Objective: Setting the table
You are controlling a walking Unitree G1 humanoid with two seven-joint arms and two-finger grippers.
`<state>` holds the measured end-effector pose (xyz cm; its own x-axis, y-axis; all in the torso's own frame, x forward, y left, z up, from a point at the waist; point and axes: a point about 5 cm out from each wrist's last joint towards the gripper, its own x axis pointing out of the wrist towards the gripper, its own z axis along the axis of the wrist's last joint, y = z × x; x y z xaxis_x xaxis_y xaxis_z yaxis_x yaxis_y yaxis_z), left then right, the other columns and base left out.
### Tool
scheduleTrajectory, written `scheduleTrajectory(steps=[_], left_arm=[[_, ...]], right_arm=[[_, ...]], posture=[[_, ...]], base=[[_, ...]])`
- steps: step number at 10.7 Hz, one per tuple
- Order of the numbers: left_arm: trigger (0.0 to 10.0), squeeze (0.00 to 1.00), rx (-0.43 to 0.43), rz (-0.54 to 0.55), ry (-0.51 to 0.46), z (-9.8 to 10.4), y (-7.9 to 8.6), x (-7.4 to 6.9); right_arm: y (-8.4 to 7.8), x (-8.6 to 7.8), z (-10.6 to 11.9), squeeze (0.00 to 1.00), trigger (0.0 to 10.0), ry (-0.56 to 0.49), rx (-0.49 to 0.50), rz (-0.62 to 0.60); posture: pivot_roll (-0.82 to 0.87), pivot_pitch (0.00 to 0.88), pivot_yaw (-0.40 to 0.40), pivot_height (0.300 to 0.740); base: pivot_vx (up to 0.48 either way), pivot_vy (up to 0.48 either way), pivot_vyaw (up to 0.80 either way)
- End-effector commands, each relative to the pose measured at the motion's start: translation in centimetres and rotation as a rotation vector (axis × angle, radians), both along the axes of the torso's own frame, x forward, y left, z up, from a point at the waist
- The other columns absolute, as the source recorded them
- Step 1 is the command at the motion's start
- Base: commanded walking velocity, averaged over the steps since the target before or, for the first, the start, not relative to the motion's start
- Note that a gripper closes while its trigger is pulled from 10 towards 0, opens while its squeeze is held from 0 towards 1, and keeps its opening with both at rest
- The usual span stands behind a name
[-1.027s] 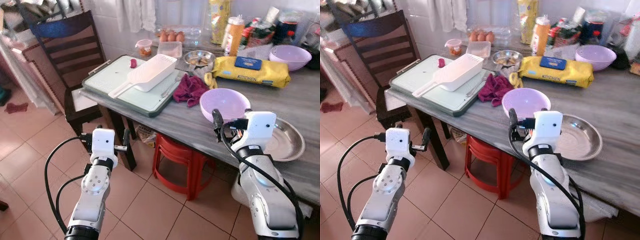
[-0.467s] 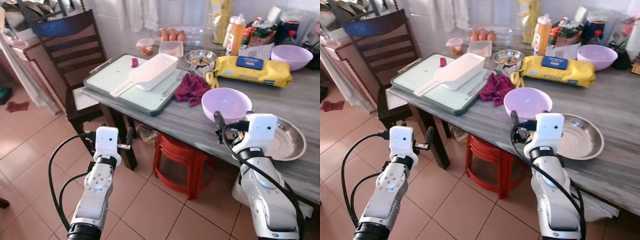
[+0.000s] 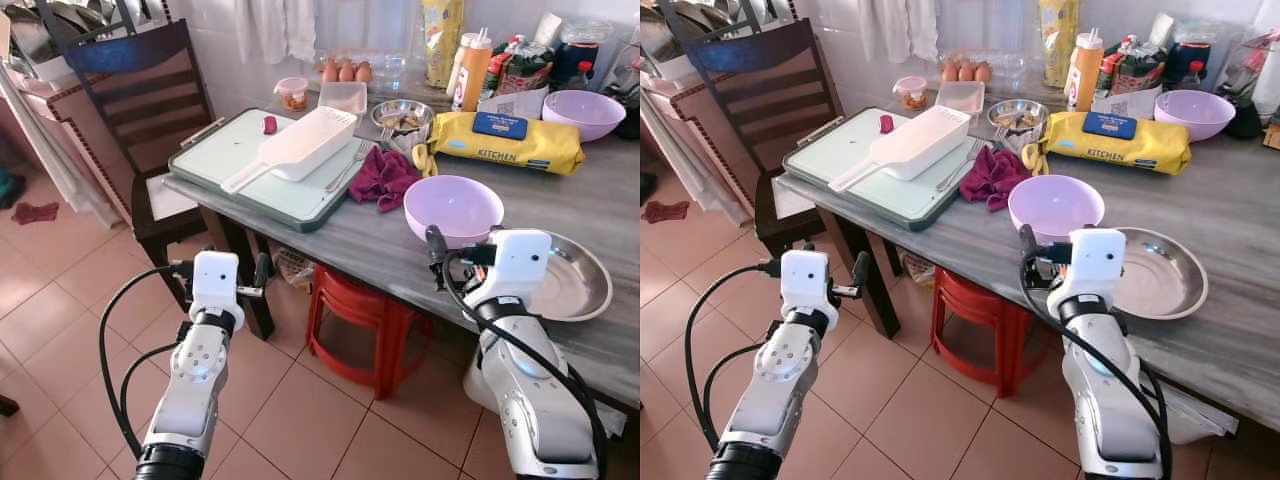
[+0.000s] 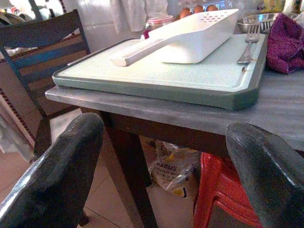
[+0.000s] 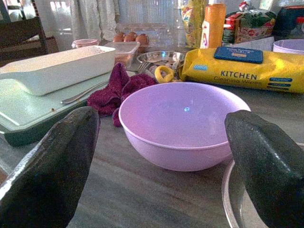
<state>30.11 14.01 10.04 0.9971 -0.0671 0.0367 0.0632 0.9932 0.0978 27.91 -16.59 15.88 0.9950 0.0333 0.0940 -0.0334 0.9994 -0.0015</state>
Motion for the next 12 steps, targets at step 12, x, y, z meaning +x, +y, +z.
scheduleTrajectory(steps=[12], left_arm=[[10.0,0.0,-0.01,-0.007,0.005,0.2,-0.5,0.7]], right_arm=[[-1.8,0.6,0.2,0.0,10.0,0.012,0.04,-0.086]], posture=[[-0.18,0.027,0.089,0.74]], base=[[-0.296,0.0,0.0]])
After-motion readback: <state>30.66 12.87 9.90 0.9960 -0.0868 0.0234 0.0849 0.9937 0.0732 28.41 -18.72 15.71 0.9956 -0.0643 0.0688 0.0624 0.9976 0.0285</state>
